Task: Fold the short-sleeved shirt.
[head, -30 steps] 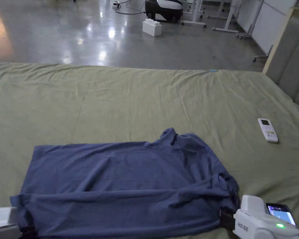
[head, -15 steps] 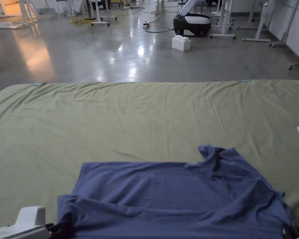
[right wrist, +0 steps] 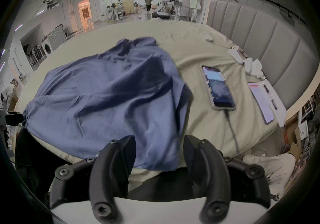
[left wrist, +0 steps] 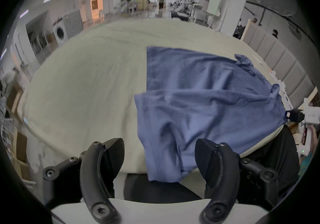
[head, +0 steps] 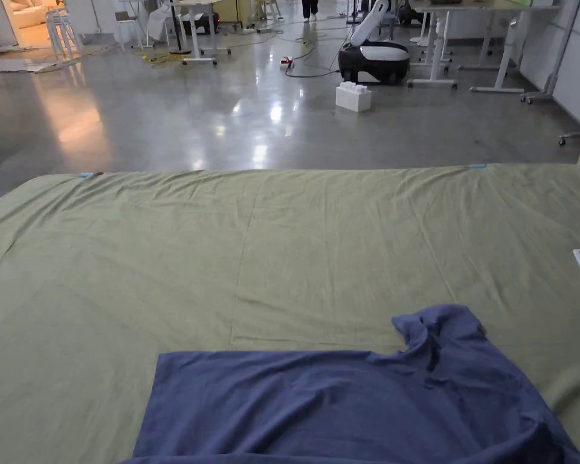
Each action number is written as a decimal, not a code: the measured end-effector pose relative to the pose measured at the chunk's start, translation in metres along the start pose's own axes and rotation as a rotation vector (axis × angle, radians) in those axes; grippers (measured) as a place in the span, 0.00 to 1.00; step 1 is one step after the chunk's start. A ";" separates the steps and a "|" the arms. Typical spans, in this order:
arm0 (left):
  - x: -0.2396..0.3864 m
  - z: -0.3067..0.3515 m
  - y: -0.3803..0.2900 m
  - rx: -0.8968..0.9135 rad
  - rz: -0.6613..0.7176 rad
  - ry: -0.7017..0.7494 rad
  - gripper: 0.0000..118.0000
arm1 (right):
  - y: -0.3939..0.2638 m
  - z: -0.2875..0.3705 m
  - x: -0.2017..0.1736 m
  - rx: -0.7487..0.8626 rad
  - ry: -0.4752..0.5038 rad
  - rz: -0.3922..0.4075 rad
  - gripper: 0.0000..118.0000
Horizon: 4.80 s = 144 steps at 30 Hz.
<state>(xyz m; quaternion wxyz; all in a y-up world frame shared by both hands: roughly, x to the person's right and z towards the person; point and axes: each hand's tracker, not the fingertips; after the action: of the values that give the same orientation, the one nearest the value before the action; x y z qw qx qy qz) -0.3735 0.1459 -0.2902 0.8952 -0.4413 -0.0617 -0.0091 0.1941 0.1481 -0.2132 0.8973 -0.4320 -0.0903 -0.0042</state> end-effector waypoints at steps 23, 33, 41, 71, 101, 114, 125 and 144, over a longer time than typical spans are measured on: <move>0.098 0.217 0.045 0.854 -0.143 -0.045 0.00 | 0.050 0.184 -0.055 0.771 0.163 0.059 0.02; 0.083 0.200 0.056 0.801 -0.098 -0.056 0.00 | 0.057 0.174 -0.065 0.744 0.174 0.074 0.00; 0.043 0.100 0.098 0.526 0.099 -0.126 0.00 | 0.052 0.136 -0.068 0.587 0.212 0.084 0.00; 0.037 -0.233 0.226 -0.232 -0.004 0.076 0.07 | 0.120 -0.013 -0.013 0.277 0.198 0.038 0.49; -0.010 -0.048 0.190 0.058 0.122 -0.171 0.07 | 0.206 -0.079 0.044 0.022 0.229 0.029 0.00; -0.035 0.011 0.014 0.015 0.230 -0.235 0.07 | 0.012 0.022 0.056 0.003 0.246 -0.153 0.00; -0.039 -0.006 -0.011 0.042 0.082 -0.088 0.77 | -0.010 -0.018 0.054 -0.026 0.149 -0.074 0.64; 0.091 0.214 0.041 0.845 -0.185 0.087 0.55 | 0.054 0.173 -0.062 0.781 0.169 0.107 0.46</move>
<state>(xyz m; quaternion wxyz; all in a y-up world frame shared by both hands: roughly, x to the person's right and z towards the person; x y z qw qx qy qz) -0.3021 0.3439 -0.1822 0.9944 -0.0277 -0.0612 -0.0818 0.1098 0.3117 -0.1595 0.9972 -0.0610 0.0116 0.0417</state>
